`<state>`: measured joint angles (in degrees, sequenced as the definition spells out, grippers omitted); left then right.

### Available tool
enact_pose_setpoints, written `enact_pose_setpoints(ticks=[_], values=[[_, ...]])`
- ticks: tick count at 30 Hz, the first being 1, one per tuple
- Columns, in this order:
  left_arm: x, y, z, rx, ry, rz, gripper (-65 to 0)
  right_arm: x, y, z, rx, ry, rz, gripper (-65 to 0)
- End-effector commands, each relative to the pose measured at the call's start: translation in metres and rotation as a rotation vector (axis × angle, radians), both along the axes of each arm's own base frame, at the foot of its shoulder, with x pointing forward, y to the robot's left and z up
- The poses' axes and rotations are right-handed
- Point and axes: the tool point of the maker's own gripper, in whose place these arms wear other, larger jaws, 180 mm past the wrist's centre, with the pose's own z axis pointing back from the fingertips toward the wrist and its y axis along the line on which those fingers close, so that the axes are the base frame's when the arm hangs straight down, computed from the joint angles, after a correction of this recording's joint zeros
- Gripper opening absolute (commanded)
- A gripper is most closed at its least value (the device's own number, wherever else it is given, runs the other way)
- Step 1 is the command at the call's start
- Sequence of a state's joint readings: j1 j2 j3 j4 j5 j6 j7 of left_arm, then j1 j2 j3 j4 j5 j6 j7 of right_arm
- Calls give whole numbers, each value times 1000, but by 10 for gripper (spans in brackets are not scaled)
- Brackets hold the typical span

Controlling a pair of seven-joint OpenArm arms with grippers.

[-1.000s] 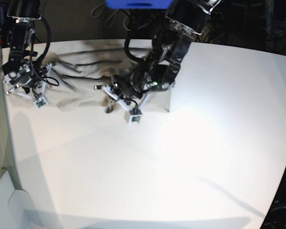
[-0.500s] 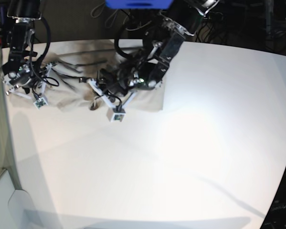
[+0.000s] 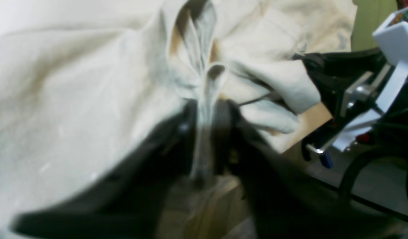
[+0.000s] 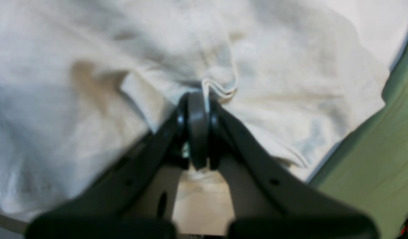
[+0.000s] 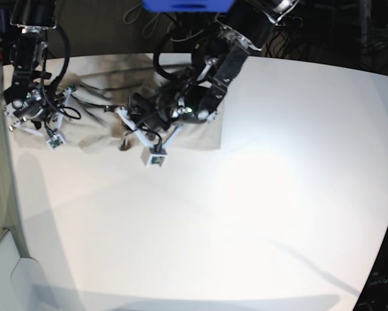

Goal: Layout the t-shirt on the table in an organized manner, then fold the t-shirt properly
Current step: 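Lower the folded end onto the strip and open the left gripper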

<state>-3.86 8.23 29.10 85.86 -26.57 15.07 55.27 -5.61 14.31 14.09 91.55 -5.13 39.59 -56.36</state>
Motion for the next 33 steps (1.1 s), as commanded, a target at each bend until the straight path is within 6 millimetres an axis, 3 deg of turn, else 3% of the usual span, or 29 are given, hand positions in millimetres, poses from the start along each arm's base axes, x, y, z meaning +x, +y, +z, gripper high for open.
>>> enact_pose_setpoints(ticks=[1, 3, 7, 11, 15, 17, 20, 24, 29, 33], values=[[7, -9, 16, -35, -30, 1, -441, 1, 6, 0, 26, -3, 12, -650], [7, -10, 18, -40, -36, -5, -389, 1, 6, 0, 26, -3, 12, -650], [5, -17, 22, -45, -64, -27, -431, 1, 7, 0, 27, -3, 12, -650], [16, -25, 50, -91, -171, -27, -453, 1, 7, 0, 27, -3, 12, -650], [20, -6, 73, -103, -253, -12, -457, 1, 7, 0, 27, -5, 12, -650], [25, 19, 78, -90, -287, 24, -479, 3, 7, 2, 26, -11, 14, -650], [25, 47, 72, -106, -250, 83, -547, 3, 7, 3, 25, -14, 13, -650], [14, 61, 44, -101, -119, 75, -650, 7, 7, 4, 28, -20, 12, -650], [-13, 54, 6, 1, 48, -57, -650, 7, 8, 3, 30, -20, 11, -650], [-37, 38, -2, 52, 74, -194, -650, 7, 8, 3, 30, -20, 11, -650]])
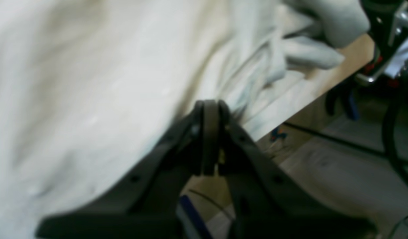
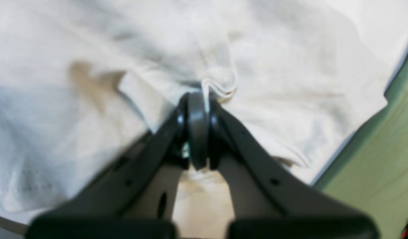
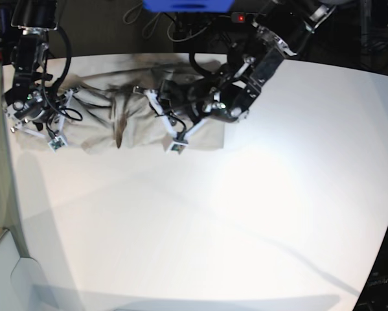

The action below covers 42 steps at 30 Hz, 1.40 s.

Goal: Layout the t-shirt on the table in an organized manner, then fold the t-shirt properly
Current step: 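Lower the folded end onto the strip and open the left gripper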

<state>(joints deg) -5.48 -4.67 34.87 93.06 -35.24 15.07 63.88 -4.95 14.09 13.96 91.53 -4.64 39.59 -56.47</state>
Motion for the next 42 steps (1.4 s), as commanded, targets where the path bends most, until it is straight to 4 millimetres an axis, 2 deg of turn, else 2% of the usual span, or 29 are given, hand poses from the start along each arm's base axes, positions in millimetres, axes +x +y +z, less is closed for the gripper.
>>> enact_pose_setpoints(ticks=[1, 5, 8, 11, 13, 16, 19, 21, 23, 24, 26, 29, 32, 36, 42], values=[[-4, -15, 11, -34, -13, -49, -650, 3, 4, 2, 18, -9, 10, -650], [-19, -49, 29, -54, -106, -200, -650, 3, 4, 2, 18, -10, 8, -650], [-27, -64, 35, -50, -148, -283, -650, 3, 4, 2, 18, -10, 8, -650], [-21, -60, 42, -65, -167, -263, -650, 3, 2, 3, 15, -12, 7, -650], [-13, -46, 47, -67, -186, -230, -650, 9, 2, 6, 13, -24, 7, -650], [11, -5, 52, -58, -212, -101, -650, 10, 2, 7, 13, -24, 4, -650], [42, 55, 57, -34, -233, 96, -650, 12, 2, 9, 11, -30, 4, -640], [57, 100, 50, 3, -214, 237, -650, 13, 2, 10, 10, -34, 5, -605], [60, 128, 37, 31, -178, 325, -650, 15, 2, 11, 10, -39, 6, -568], [57, 136, 26, 48, -144, 348, -650, 15, 1, 12, 10, -41, 4, -548], [50, 142, 7, 75, -95, 360, -650, 15, 1, 12, 9, -41, 4, -512], [39, 139, -19, 105, -19, 351, -650, 15, 0, 12, 6, -41, 4, -450], [41, 128, -31, 115, 16, 333, -650, 16, 0, 14, 5, -46, 5, -397], [35, 136, -59, 162, 100, 352, -650, 23, -1, 36, -33, -92, 16, -319], [40, 154, -64, 191, 76, 376, -650, 29, -41, 73, -118, -106, -129, -241]])
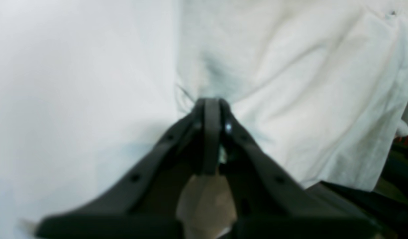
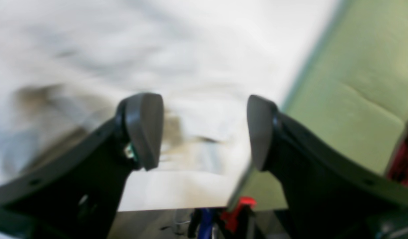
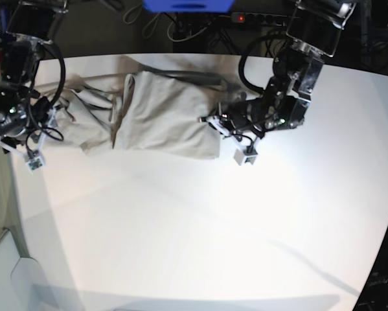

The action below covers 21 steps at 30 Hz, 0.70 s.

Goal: Layout the t-shirt on the table in an organized manner, then fold the t-shirt properly
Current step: 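Lower the folded end onto the strip and open the left gripper, then smooth the folded bundle with the left gripper and withdraw it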

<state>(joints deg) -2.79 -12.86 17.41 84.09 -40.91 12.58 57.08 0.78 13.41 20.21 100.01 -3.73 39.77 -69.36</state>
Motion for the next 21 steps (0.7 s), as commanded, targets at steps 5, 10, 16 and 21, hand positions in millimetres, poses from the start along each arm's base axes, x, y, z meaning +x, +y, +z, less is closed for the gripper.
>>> enact_pose_setpoints(ticks=[5, 10, 16, 21], values=[[-6, 42, -16, 145, 34, 22, -650, 9, -19, 23, -29, -20, -67, -231], [-7, 59, -19, 176, 39, 30, -650, 8, -25, 6, 45, 19, -156, -231], [-5, 62, -19, 188, 35, 31, -650, 6, -31, -29, 135, 120, -209, -230], [-3, 62, -18, 182, 32, 34, -650, 11, -31, -38, 167, 119, -207, -230]])
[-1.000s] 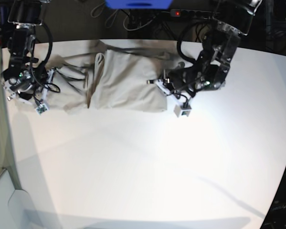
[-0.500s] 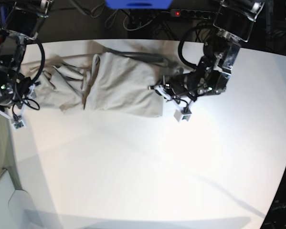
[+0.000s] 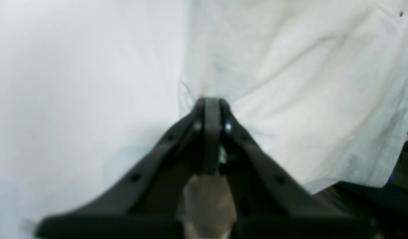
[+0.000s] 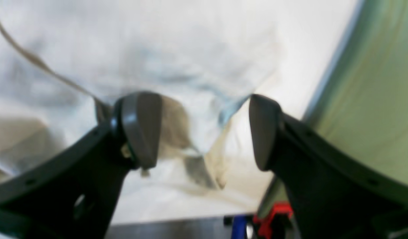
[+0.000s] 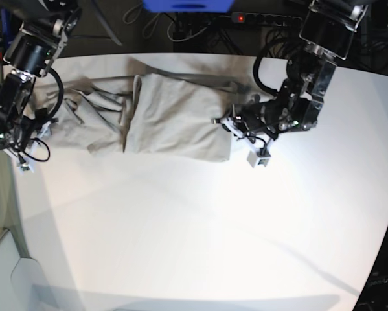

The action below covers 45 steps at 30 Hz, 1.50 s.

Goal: Layout the t-shirt on the table in an organized manner, then fold the t-shirt properly
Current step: 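Smooth the folded bundle with the left gripper and withdraw it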

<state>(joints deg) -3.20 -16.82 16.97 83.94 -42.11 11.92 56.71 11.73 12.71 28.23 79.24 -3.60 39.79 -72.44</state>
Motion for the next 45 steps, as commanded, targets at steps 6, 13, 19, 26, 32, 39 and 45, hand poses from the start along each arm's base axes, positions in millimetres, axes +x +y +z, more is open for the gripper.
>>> enact_pose_setpoints(ticks=[6, 13, 19, 26, 32, 39, 45], values=[[-7, 33, -16, 141, 40, 28, -650, 7, -13, 1, 9, -50, -12, -230], [-2, 40, -14, 134, 34, 63, -650, 5, -19, 3, 6, -56, -32, -214], [3, 46, -9, 118, 22, 102, -650, -14, -1, -17, 62, -15, -29, -218], [3, 45, -9, 117, 22, 102, -650, -30, 30, -34, 218, -34, -24, -361], [3, 45, -8, 113, 21, 103, -650, -30, 39, -33, 274, -36, -25, -650], [17, 27, 23, 49, -68, 84, -650, -14, 40, 3, 278, -125, 16, -650], [30, 31, 47, -90, -81, 174, -650, -10, 38, 37, 215, -177, 63, -650]])
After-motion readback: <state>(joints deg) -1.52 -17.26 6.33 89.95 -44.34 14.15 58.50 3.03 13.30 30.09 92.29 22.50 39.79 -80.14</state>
